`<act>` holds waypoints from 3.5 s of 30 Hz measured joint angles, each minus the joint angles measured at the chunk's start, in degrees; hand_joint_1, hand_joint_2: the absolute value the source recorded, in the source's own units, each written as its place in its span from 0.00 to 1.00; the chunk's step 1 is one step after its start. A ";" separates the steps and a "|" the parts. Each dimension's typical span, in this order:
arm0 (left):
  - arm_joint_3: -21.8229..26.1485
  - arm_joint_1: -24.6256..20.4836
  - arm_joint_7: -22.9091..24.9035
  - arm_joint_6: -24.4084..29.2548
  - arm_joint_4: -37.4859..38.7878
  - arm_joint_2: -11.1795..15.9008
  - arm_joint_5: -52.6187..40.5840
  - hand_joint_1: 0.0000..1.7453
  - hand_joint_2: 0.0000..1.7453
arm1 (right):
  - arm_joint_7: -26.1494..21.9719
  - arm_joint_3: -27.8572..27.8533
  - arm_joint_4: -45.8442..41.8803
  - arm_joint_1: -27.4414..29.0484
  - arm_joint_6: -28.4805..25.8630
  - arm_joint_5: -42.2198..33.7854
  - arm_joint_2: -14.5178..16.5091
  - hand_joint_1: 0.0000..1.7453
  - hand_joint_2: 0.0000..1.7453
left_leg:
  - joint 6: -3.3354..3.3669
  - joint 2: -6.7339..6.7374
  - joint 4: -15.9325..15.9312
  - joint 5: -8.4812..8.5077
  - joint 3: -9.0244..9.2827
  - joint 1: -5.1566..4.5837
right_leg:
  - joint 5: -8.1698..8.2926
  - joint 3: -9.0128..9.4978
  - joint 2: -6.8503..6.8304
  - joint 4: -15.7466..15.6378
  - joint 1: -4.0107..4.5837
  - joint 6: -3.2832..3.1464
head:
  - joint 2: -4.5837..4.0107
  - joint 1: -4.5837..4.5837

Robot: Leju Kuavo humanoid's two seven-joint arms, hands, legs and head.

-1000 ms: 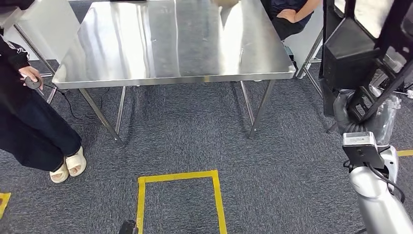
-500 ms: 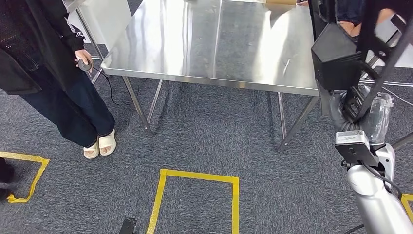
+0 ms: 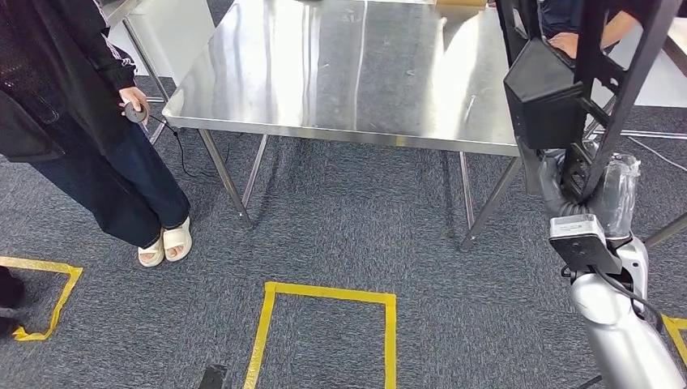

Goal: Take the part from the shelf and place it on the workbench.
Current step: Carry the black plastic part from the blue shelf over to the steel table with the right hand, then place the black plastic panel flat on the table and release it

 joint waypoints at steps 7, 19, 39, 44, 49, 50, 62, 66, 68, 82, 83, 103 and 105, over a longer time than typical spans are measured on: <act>0.00 0.21 -0.39 -0.37 0.00 -0.10 -0.08 0.00 0.00 | 0.20 0.01 0.22 0.33 0.78 -0.54 -0.77 1.00 1.00 | 0.01 0.00 0.04 0.01 -0.01 -0.38 | 0.00 0.01 0.00 -0.01 -0.02 0.01 | 0.00 0.01; 0.00 0.33 -0.51 -1.30 0.02 -0.08 -0.20 0.00 0.00 | 0.72 -0.05 0.02 1.60 2.67 0.38 -1.65 1.00 1.00 | 0.04 0.00 0.09 0.02 -0.02 -0.55 | 0.00 0.02 0.00 -0.01 -0.16 0.02 | 0.00 -0.01; -0.54 0.28 0.13 -2.37 -0.14 0.62 -1.75 0.00 0.00 | 0.75 -0.61 -1.08 2.11 2.90 1.64 -1.45 1.00 1.00 | 2.12 0.81 -3.41 -0.09 3.26 0.07 | -1.57 -1.70 -1.64 3.68 -0.37 0.38 | 0.00 0.13; -1.02 0.38 0.45 -2.51 -0.13 0.66 -2.28 0.00 0.00 | 0.81 -0.98 -1.54 4.40 2.85 1.66 -1.45 1.00 1.00 | 1.22 1.60 -3.27 -1.75 4.77 0.73 | -2.66 -8.14 -2.18 12.29 -1.47 2.10 | 0.00 0.20; -1.32 0.25 0.64 -1.92 -0.13 1.01 -2.44 0.00 0.00 | 1.05 -1.87 -2.66 5.99 2.76 2.14 -0.88 1.00 1.00 | -1.52 1.60 -0.18 -5.65 4.75 1.01 | 1.21 -2.59 -1.98 1.37 -2.84 3.35 | 0.00 0.57; -1.35 0.22 0.65 -1.74 -0.13 0.97 -2.50 0.00 0.00 | 1.17 -1.99 -2.86 6.45 2.75 2.27 -0.79 1.00 1.00 | -1.68 1.58 -0.03 -6.14 4.82 1.10 | 0.70 -2.37 -2.01 1.52 -2.75 2.33 | 0.00 0.43; -1.49 -0.19 0.63 -1.33 -0.26 0.66 -2.75 0.00 0.00 | 1.40 -3.04 -3.87 6.68 3.70 3.04 -0.26 1.00 1.00 | 1.74 7.17 4.82 4.75 -7.49 -0.96 | -7.16 7.54 -3.55 0.11 -0.78 -1.02 | 0.00 -0.72; -1.50 -0.17 0.58 -1.26 -0.22 0.85 -2.61 0.00 0.00 | 1.39 -3.10 -3.72 6.37 3.91 3.03 0.03 1.00 1.00 | 3.84 7.30 -1.53 4.04 -2.60 -2.10 | -6.25 11.70 -3.79 -2.85 -0.41 0.88 | 0.00 -0.91; -1.49 -0.19 0.50 -1.23 -0.23 0.70 -2.52 0.00 0.00 | 1.32 -3.16 -3.61 5.82 3.95 3.00 0.03 1.00 1.00 | 3.80 6.79 -3.61 2.96 0.47 -2.08 | -3.95 9.98 -3.68 1.93 -0.42 1.92 | -0.01 -1.16; -1.37 0.19 0.10 -1.19 0.01 0.30 -1.77 0.00 0.00 | 0.79 -2.33 -0.81 3.22 4.75 2.43 0.26 1.00 1.00 | 1.27 4.79 -1.95 -7.92 15.18 -1.29 | 5.11 -1.48 -3.66 -3.11 -0.35 1.17 | -0.01 -1.77; -1.35 0.06 0.10 -1.19 0.00 0.23 -1.77 0.00 0.00 | 0.75 -2.32 -0.79 2.63 4.74 2.42 0.23 1.00 1.00 | 1.04 5.25 2.02 -6.54 13.34 -1.17 | 4.68 -0.44 -3.61 -3.50 -0.47 -0.05 | -0.01 -1.78; -0.90 -0.44 -0.43 -1.86 -0.07 -0.36 -1.07 0.00 0.00 | -0.87 -0.27 2.58 -2.71 4.59 0.60 0.28 1.00 1.00 | 0.41 7.33 1.97 -1.90 -0.35 1.41 | -9.05 -4.02 -3.64 14.09 -1.88 2.45 | 0.00 -1.16; -0.91 -0.46 -0.29 -1.98 -0.07 -0.36 -1.09 0.00 0.00 | -0.83 -0.20 2.81 -2.61 4.52 0.78 0.31 1.00 1.00 | 1.10 6.68 1.97 -2.76 0.70 0.38 | -7.17 -6.59 -3.45 14.71 -0.82 2.23 | 0.00 -1.12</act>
